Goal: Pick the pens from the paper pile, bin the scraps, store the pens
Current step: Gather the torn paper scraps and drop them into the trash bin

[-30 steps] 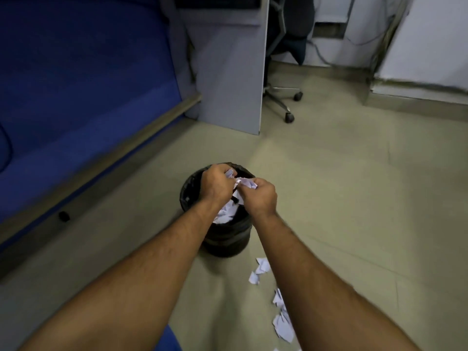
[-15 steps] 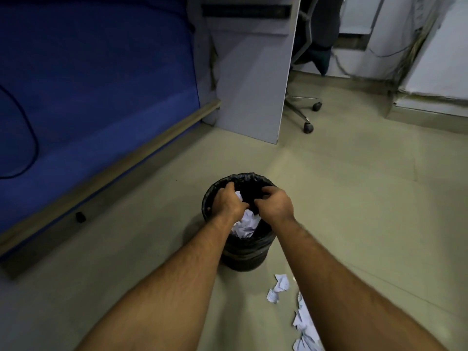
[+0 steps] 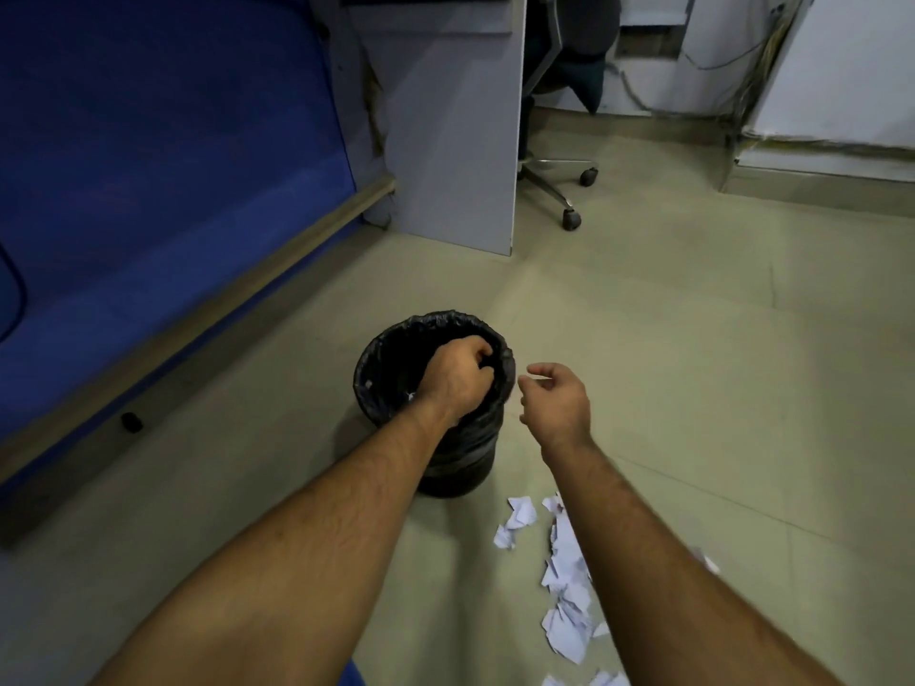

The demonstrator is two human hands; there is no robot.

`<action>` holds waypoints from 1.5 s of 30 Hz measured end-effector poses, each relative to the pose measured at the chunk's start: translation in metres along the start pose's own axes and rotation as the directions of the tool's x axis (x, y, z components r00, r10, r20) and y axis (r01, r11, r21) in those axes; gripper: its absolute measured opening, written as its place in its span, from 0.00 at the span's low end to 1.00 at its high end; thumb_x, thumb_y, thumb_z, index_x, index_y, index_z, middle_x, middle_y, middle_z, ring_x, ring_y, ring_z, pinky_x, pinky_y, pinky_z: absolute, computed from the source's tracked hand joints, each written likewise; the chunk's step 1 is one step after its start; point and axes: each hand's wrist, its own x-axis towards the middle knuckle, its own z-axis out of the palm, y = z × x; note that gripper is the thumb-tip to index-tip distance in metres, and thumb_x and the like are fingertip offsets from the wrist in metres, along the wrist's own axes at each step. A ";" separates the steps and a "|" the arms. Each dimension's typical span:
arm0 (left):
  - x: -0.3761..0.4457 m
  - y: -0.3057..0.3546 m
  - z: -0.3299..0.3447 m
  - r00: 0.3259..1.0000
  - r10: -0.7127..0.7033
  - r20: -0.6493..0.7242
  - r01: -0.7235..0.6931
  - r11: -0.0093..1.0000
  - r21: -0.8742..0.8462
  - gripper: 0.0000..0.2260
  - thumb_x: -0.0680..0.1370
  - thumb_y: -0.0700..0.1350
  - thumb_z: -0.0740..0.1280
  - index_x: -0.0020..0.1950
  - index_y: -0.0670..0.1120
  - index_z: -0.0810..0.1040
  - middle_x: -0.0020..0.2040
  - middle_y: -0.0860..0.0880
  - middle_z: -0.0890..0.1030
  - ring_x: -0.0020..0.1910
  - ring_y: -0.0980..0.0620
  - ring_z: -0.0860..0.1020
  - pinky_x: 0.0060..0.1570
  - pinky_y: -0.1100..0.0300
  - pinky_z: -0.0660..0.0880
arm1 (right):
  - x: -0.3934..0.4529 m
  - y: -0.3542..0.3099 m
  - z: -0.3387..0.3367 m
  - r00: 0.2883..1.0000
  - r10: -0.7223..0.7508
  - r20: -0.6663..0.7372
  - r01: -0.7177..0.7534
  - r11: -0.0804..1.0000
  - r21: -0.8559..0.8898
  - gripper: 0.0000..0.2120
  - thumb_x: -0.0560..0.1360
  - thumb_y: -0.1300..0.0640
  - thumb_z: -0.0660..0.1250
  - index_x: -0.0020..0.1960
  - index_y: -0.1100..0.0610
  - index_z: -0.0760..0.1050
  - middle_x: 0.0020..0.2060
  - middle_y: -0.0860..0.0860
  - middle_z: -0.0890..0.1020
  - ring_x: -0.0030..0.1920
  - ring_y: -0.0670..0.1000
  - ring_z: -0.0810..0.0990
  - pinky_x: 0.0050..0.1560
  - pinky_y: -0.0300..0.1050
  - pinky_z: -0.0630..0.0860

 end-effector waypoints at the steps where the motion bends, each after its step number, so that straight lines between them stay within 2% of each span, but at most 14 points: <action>1: -0.004 0.007 0.005 0.999 0.044 0.024 -0.045 0.999 0.012 0.13 0.75 0.41 0.68 0.59 0.46 0.80 0.54 0.46 0.83 0.54 0.47 0.80 0.55 0.57 0.76 | -0.002 0.005 -0.010 1.000 0.011 -0.022 -0.011 1.000 -0.005 0.03 0.68 0.50 0.68 0.41 0.43 0.76 0.36 0.47 0.83 0.41 0.55 0.84 0.46 0.60 0.83; 5: -0.025 0.022 0.034 0.978 0.163 0.126 -0.176 0.980 0.095 0.13 0.75 0.42 0.67 0.59 0.44 0.80 0.53 0.46 0.83 0.54 0.46 0.80 0.55 0.57 0.74 | -0.010 0.031 -0.051 0.996 0.056 -0.069 -0.060 0.997 -0.047 0.03 0.69 0.50 0.67 0.43 0.43 0.76 0.38 0.48 0.84 0.43 0.56 0.84 0.50 0.59 0.82; 10: -0.062 0.038 0.093 0.919 0.386 0.080 -0.394 0.890 0.227 0.10 0.73 0.40 0.64 0.52 0.43 0.82 0.49 0.44 0.82 0.51 0.42 0.78 0.54 0.52 0.74 | -0.042 0.082 -0.093 0.986 0.138 -0.097 -0.150 0.980 -0.129 0.08 0.75 0.56 0.68 0.54 0.53 0.78 0.37 0.45 0.82 0.44 0.53 0.81 0.46 0.41 0.70; 15: -0.124 0.022 0.166 0.952 0.218 0.216 -0.235 0.970 0.057 0.12 0.75 0.40 0.64 0.56 0.42 0.80 0.54 0.44 0.82 0.56 0.43 0.78 0.55 0.55 0.72 | -0.067 0.151 -0.119 0.972 0.222 -0.080 -0.235 0.944 -0.232 0.10 0.74 0.56 0.69 0.56 0.54 0.79 0.46 0.52 0.84 0.52 0.57 0.82 0.47 0.42 0.71; 19: -0.174 -0.012 0.215 0.830 0.030 0.556 -0.201 0.947 0.249 0.21 0.75 0.49 0.66 0.67 0.47 0.72 0.66 0.45 0.74 0.65 0.43 0.73 0.61 0.51 0.72 | -0.097 0.205 -0.134 0.947 0.322 0.016 -0.259 0.791 -0.555 0.23 0.73 0.49 0.70 0.65 0.54 0.74 0.59 0.57 0.78 0.61 0.60 0.78 0.57 0.46 0.73; 21: -0.194 -0.030 0.228 0.773 -0.033 0.633 -0.250 0.902 0.352 0.31 0.70 0.58 0.68 0.70 0.50 0.65 0.67 0.45 0.70 0.66 0.42 0.70 0.60 0.49 0.72 | -0.114 0.228 -0.133 0.932 0.357 0.056 -0.201 0.640 -0.742 0.31 0.69 0.41 0.71 0.67 0.54 0.71 0.60 0.58 0.74 0.62 0.62 0.76 0.58 0.49 0.73; 23: -0.211 -0.048 0.239 0.732 0.026 0.681 -0.423 0.801 0.424 0.41 0.67 0.65 0.68 0.75 0.51 0.58 0.72 0.42 0.64 0.71 0.40 0.65 0.64 0.46 0.68 | -0.132 0.250 -0.133 0.949 0.307 0.073 -0.114 0.549 -0.828 0.37 0.60 0.34 0.69 0.61 0.57 0.74 0.53 0.59 0.76 0.52 0.63 0.79 0.48 0.49 0.74; 25: -0.224 -0.067 0.246 0.686 0.107 0.720 -0.578 0.681 0.450 0.46 0.69 0.67 0.65 0.79 0.49 0.50 0.78 0.38 0.54 0.76 0.38 0.56 0.69 0.40 0.60 | -0.148 0.269 -0.132 0.959 0.278 0.059 -0.104 0.540 -0.835 0.38 0.56 0.34 0.73 0.56 0.60 0.76 0.48 0.60 0.77 0.44 0.64 0.80 0.42 0.50 0.77; 27: -0.226 -0.079 0.249 0.667 0.151 0.729 -0.643 0.611 0.462 0.48 0.69 0.69 0.65 0.80 0.48 0.47 0.79 0.36 0.51 0.78 0.36 0.54 0.69 0.37 0.57 | -0.156 0.272 -0.131 0.963 0.262 0.064 -0.088 0.530 -0.843 0.37 0.59 0.40 0.78 0.62 0.58 0.75 0.53 0.59 0.76 0.46 0.63 0.80 0.45 0.50 0.77; 30: -0.220 -0.089 0.250 0.697 0.155 0.700 -0.634 0.588 0.502 0.51 0.64 0.73 0.65 0.79 0.47 0.57 0.77 0.36 0.60 0.75 0.36 0.63 0.68 0.36 0.62 | -0.153 0.272 -0.128 0.948 0.301 0.105 -0.080 0.543 -0.836 0.32 0.69 0.48 0.73 0.70 0.55 0.67 0.59 0.57 0.72 0.54 0.63 0.79 0.52 0.50 0.76; 34: -0.200 -0.086 0.254 0.844 0.295 0.449 -0.504 0.723 0.472 0.37 0.64 0.66 0.66 0.68 0.46 0.73 0.61 0.41 0.79 0.57 0.40 0.79 0.53 0.47 0.75 | -0.126 0.271 -0.116 0.969 0.246 0.032 -0.154 0.698 -0.699 0.23 0.74 0.53 0.70 0.66 0.57 0.70 0.59 0.60 0.74 0.51 0.63 0.81 0.50 0.51 0.77; 40: -0.165 -0.072 0.249 0.924 0.256 0.285 -0.352 0.860 0.370 0.33 0.68 0.61 0.59 0.70 0.47 0.71 0.65 0.42 0.74 0.62 0.40 0.74 0.59 0.48 0.72 | -0.082 0.260 -0.106 0.991 0.121 -0.050 -0.128 0.817 -0.562 0.23 0.73 0.54 0.70 0.65 0.56 0.71 0.59 0.59 0.74 0.55 0.65 0.78 0.51 0.53 0.75; 43: -0.139 -0.071 0.240 0.938 0.123 0.325 -0.205 0.951 0.233 0.33 0.68 0.51 0.68 0.73 0.47 0.67 0.70 0.41 0.68 0.68 0.38 0.68 0.64 0.48 0.68 | -0.060 0.252 -0.111 0.998 0.064 0.016 -0.038 0.748 -0.662 0.37 0.70 0.50 0.72 0.75 0.54 0.62 0.71 0.58 0.66 0.67 0.64 0.70 0.59 0.56 0.73; 45: -0.119 -0.075 0.240 0.889 0.086 0.451 -0.235 0.928 0.287 0.40 0.68 0.52 0.71 0.77 0.49 0.59 0.76 0.42 0.61 0.74 0.38 0.62 0.68 0.46 0.67 | -0.046 0.247 -0.113 0.984 0.102 0.144 0.044 0.649 -0.760 0.46 0.68 0.46 0.73 0.79 0.52 0.54 0.78 0.57 0.56 0.72 0.63 0.64 0.64 0.57 0.71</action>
